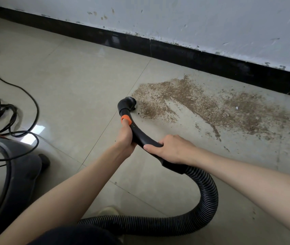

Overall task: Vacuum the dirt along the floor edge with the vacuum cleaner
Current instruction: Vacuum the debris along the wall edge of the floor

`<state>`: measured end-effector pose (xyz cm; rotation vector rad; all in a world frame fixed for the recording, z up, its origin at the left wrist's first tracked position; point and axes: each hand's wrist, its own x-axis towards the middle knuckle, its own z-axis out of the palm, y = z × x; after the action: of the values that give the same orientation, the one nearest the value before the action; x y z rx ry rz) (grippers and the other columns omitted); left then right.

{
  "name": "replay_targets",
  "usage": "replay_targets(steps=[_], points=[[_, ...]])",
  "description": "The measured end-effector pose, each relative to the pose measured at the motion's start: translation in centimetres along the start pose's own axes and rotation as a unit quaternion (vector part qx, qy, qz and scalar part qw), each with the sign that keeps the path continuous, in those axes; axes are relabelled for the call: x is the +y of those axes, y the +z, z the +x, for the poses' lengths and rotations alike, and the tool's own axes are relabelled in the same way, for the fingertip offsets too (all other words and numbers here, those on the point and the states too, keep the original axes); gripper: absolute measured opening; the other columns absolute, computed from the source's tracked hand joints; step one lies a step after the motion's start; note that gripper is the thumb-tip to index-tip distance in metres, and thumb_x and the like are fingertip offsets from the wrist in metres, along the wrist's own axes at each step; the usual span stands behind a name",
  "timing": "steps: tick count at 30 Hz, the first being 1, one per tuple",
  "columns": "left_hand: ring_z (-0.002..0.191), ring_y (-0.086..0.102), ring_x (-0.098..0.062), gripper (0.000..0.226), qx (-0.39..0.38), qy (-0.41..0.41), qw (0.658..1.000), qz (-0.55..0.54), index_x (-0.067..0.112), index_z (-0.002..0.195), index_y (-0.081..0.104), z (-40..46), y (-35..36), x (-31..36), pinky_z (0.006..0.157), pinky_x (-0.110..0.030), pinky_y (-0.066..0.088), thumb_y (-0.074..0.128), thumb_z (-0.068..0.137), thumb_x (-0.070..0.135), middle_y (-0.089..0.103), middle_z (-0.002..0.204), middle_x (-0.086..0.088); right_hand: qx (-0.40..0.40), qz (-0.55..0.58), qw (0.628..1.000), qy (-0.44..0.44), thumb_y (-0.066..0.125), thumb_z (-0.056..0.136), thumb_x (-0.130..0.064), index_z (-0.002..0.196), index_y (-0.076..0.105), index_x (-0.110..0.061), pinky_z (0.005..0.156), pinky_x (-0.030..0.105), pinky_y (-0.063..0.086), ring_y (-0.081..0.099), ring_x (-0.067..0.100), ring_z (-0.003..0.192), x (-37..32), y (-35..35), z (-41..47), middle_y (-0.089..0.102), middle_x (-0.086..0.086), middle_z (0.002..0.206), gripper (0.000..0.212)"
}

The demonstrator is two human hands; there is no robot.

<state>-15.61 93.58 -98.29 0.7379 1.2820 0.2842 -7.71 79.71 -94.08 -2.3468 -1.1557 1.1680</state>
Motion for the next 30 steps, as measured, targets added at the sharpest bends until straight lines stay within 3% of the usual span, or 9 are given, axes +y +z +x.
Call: replay_targets(steps=[3, 6, 10, 13, 16, 20, 26, 30], points=[[0.085, 0.056, -0.019, 0.044, -0.002, -0.003, 1.0, 0.013, 0.008, 0.112, 0.047, 0.9, 0.4, 1.2, 0.076, -0.035, 0.045, 0.043, 0.096, 0.048, 0.057, 0.094, -0.007, 0.012, 0.004, 1.0, 0.005, 0.044, 0.082, -0.079, 0.075, 0.063, -0.017, 0.064, 0.031, 0.046, 0.067, 0.022, 0.077, -0.4, -0.5, 1.2, 0.068, 0.0, 0.078, 0.064], [0.085, 0.056, -0.02, 0.047, -0.004, 0.0, 1.0, 0.026, 0.006, 0.113, 0.049, 1.9, 1.1, 2.4, 0.072, -0.034, 0.047, 0.044, 0.095, 0.049, 0.057, 0.089, -0.006, 0.026, 0.01, 0.999, 0.017, 0.045, 0.082, -0.078, 0.071, 0.062, -0.018, 0.06, 0.029, 0.046, 0.066, 0.021, 0.074, -0.8, -1.0, 2.3, 0.067, -0.001, 0.075, 0.064], [0.078, 0.054, -0.019, 0.047, -0.011, 0.014, 0.999, 0.041, 0.006, 0.113, 0.049, 3.2, 2.6, 3.7, 0.063, -0.031, 0.047, 0.044, 0.095, 0.049, 0.053, 0.083, -0.005, 0.041, 0.027, 0.998, 0.029, 0.044, 0.083, -0.077, 0.075, 0.063, -0.016, 0.069, 0.033, 0.051, 0.067, 0.023, 0.075, -0.7, -2.0, 3.6, 0.069, 0.001, 0.078, 0.065], [0.08, 0.055, -0.018, 0.048, -0.018, 0.021, 0.998, 0.063, 0.008, 0.113, 0.047, 4.3, 3.8, 4.6, 0.067, -0.033, 0.047, 0.045, 0.094, 0.052, 0.055, 0.089, -0.006, 0.057, 0.044, 0.997, 0.037, 0.045, 0.084, -0.075, 0.066, 0.053, -0.017, 0.058, 0.032, 0.043, 0.061, 0.022, 0.066, -0.5, -2.5, 4.7, 0.061, 0.0, 0.067, 0.062], [0.08, 0.056, -0.018, 0.043, -0.022, 0.026, 0.997, 0.075, 0.009, 0.1, 0.049, 5.2, 4.7, 5.2, 0.064, -0.032, 0.047, 0.044, 0.094, 0.052, 0.056, 0.092, -0.006, 0.07, 0.057, 0.995, 0.047, 0.045, 0.084, -0.075, 0.059, 0.045, -0.019, 0.052, 0.031, 0.034, 0.054, 0.021, 0.058, -0.2, -2.8, 5.5, 0.052, -0.002, 0.059, 0.061], [0.078, 0.056, -0.018, 0.04, -0.023, 0.033, 0.995, 0.092, 0.013, 0.086, 0.048, 6.1, 5.7, 5.9, 0.057, -0.03, 0.046, 0.044, 0.094, 0.052, 0.055, 0.09, -0.006, 0.083, 0.067, 0.993, 0.054, 0.045, 0.083, -0.076, 0.058, 0.045, -0.021, 0.051, 0.029, 0.034, 0.057, 0.019, 0.058, 0.1, -3.0, 6.5, 0.055, -0.005, 0.058, 0.061], [0.079, 0.056, -0.017, 0.046, -0.04, 0.034, 0.994, 0.095, 0.009, 0.109, 0.048, 6.6, 5.9, 6.5, 0.057, -0.029, 0.045, 0.045, 0.094, 0.053, 0.056, 0.091, -0.005, 0.081, 0.071, 0.993, 0.053, 0.045, 0.084, -0.075, 0.06, 0.044, -0.02, 0.052, 0.031, 0.034, 0.054, 0.022, 0.06, -0.1, -3.3, 7.3, 0.053, -0.003, 0.06, 0.061], [0.08, 0.056, -0.017, 0.046, -0.034, 0.035, 0.995, 0.089, 0.009, 0.113, 0.045, 6.0, 5.2, 5.9, 0.058, -0.03, 0.046, 0.045, 0.095, 0.051, 0.055, 0.092, -0.005, 0.071, 0.076, 0.994, 0.042, 0.048, 0.085, -0.072, 0.057, 0.045, -0.02, 0.051, 0.031, 0.034, 0.052, 0.021, 0.055, 0.0, -3.1, 6.5, 0.051, -0.005, 0.054, 0.059]])
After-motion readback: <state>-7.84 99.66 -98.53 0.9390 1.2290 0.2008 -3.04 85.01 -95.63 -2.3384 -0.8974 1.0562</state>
